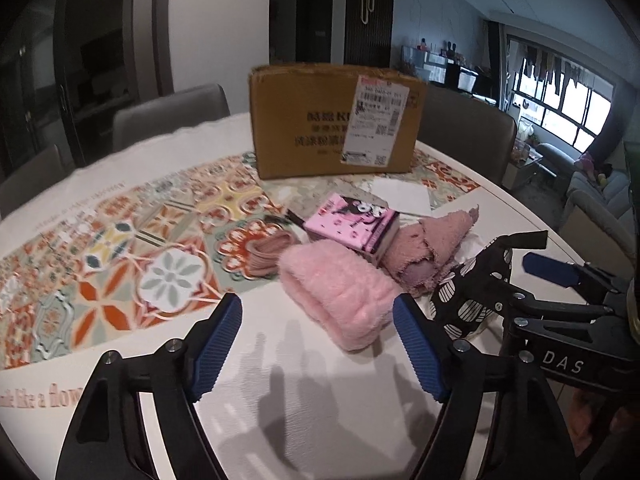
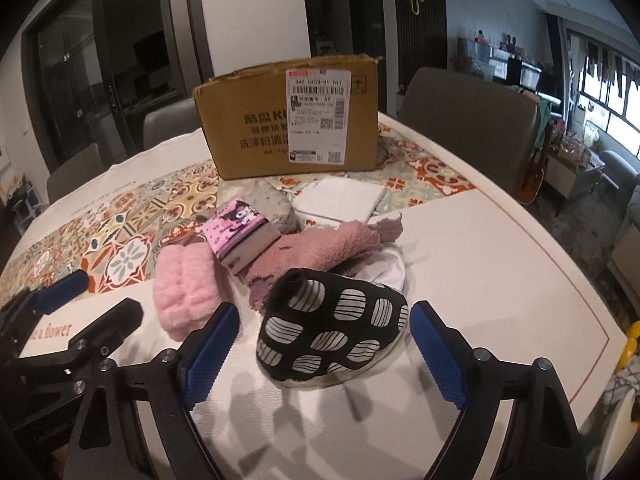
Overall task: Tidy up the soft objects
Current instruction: 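Grasp the pink fuzzy sock with the left tool while the right tool grasps the black-white slipper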
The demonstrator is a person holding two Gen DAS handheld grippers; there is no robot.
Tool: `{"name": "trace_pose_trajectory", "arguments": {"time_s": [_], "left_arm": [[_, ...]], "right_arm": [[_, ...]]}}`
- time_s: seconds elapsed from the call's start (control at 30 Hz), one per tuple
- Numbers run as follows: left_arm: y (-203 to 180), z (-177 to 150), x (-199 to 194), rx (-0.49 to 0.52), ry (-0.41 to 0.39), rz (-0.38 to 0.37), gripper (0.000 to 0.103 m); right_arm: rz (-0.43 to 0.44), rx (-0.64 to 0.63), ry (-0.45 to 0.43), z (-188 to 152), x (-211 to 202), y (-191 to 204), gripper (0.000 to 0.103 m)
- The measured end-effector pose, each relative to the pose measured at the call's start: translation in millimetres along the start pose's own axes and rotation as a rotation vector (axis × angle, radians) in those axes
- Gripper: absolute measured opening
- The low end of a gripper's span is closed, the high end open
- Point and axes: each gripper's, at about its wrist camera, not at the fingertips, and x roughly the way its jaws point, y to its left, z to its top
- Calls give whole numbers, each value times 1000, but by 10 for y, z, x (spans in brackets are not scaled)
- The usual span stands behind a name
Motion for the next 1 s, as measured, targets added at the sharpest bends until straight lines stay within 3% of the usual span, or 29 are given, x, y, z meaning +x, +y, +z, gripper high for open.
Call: {"name": "trace_pose_trajectory", "arguments": {"time_s": [0.33,0.53,0.6,0.7,1.0], "left_arm": [[-58,19,297,-44,79,-58,61],[-94,-5,395,-62,116,-95,39],[-108,-10,404,-66,119,-105,30],[-133,-15,367,-61,114,-110,25],[-240,25,149,-21,63,-95,17]], "right_arm": [[56,29,43,-3,112,-79,70],[71,25,47,-4,107,-68,55],[79,26,50,-3,103,-68,50],[81,11,54,-2,85,-52,41],[93,19,50,-19,-48,-102,29]]}}
